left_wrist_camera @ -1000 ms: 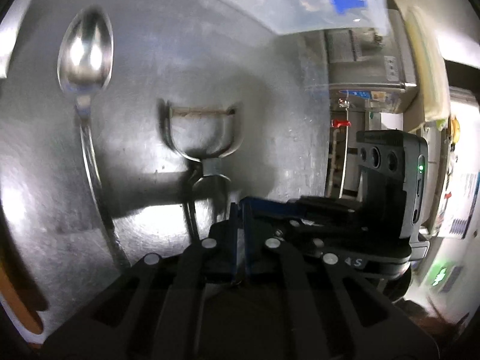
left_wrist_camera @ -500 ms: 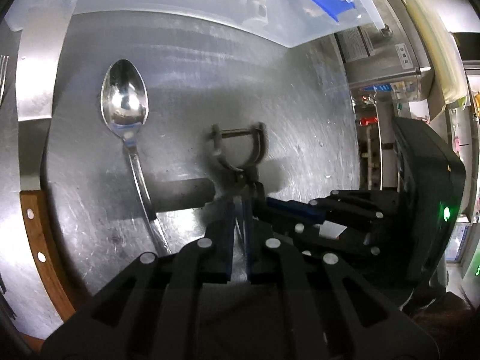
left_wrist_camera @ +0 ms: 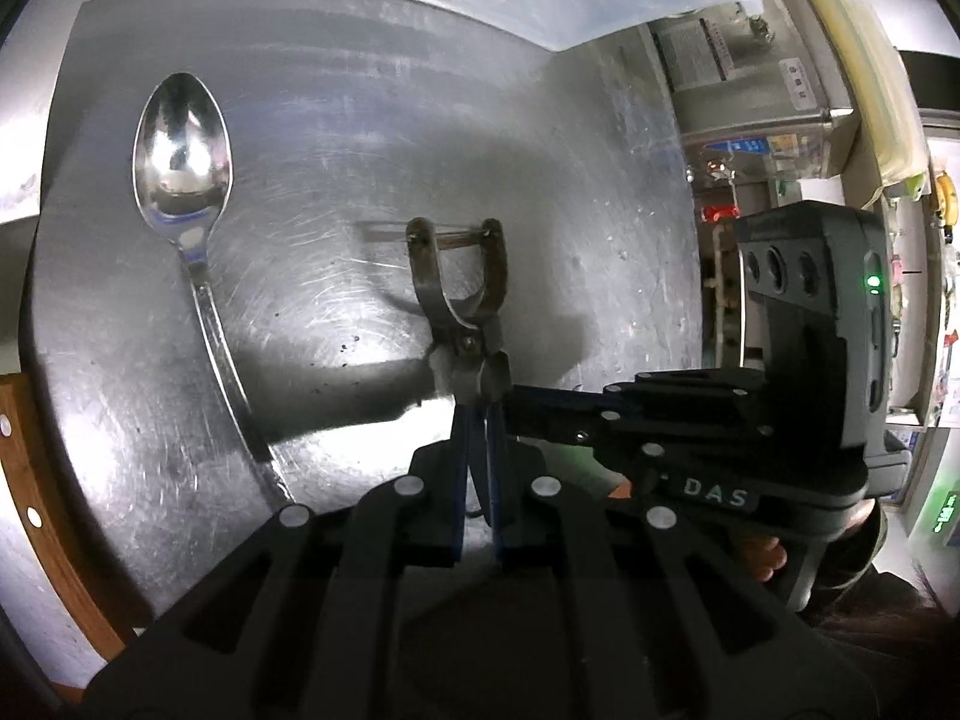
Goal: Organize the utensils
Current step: 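Close the right tool on the vegetable peeler's handle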
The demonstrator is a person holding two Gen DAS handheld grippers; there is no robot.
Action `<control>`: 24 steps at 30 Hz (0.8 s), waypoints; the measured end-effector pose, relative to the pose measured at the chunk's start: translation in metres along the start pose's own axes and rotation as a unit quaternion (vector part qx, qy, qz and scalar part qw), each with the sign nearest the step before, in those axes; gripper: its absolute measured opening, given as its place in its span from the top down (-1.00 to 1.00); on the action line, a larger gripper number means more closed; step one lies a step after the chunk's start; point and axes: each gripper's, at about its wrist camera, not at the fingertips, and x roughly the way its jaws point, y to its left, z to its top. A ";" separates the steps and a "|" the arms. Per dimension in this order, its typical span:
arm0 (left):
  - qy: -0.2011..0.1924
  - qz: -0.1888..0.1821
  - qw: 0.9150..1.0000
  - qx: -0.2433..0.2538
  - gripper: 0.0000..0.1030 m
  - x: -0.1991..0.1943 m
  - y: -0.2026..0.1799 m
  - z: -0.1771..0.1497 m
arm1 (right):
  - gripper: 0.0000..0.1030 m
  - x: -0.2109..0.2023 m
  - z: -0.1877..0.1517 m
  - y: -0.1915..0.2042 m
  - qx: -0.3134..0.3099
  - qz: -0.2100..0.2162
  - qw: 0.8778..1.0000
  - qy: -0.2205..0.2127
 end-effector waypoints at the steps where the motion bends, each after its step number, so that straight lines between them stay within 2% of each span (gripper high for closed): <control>1: 0.005 0.001 1.000 -0.002 0.94 0.003 -0.001 0.001 | 0.95 0.001 -0.001 -0.001 -0.001 0.003 1.000 0.003; 5: 0.005 0.023 1.000 0.012 0.90 0.007 -0.008 -0.001 | 0.95 0.001 -0.002 -0.006 0.002 0.005 1.000 0.003; 6: 0.001 0.041 0.999 0.022 0.73 0.006 -0.013 -0.002 | 0.95 -0.002 -0.004 -0.003 0.002 0.006 1.000 0.003; 7: -0.005 0.056 0.998 0.030 0.41 0.005 -0.016 -0.003 | 0.95 -0.003 -0.005 -0.004 0.001 0.005 1.000 0.002; 9: -0.024 0.076 0.995 0.052 0.01 0.000 -0.024 -0.005 | 0.95 -0.006 -0.006 -0.008 -0.001 0.005 1.000 0.002; 12: -0.052 0.114 0.989 0.082 0.01 -0.006 -0.036 -0.007 | 0.95 -0.005 -0.006 -0.007 -0.002 0.006 1.000 0.002; 15: -0.035 0.107 0.991 0.077 0.04 0.001 -0.033 -0.006 | 0.95 -0.005 -0.007 -0.008 -0.002 0.012 1.000 0.004; 17: -0.024 0.098 0.993 0.066 0.24 0.007 -0.028 -0.004 | 0.95 -0.004 -0.009 -0.010 -0.002 0.019 1.000 0.006; 19: -0.012 0.089 0.994 0.057 0.60 0.014 -0.023 -0.003 | 0.95 -0.003 -0.009 -0.010 0.002 0.027 1.000 0.006; 21: -0.003 0.080 0.996 0.046 0.79 0.020 -0.019 -0.003 | 0.95 -0.002 -0.010 -0.009 0.002 0.031 0.999 0.009; 24: -0.008 0.068 0.997 0.036 0.81 0.020 -0.015 -0.004 | 0.95 -0.003 -0.012 -0.009 0.000 0.029 1.000 0.007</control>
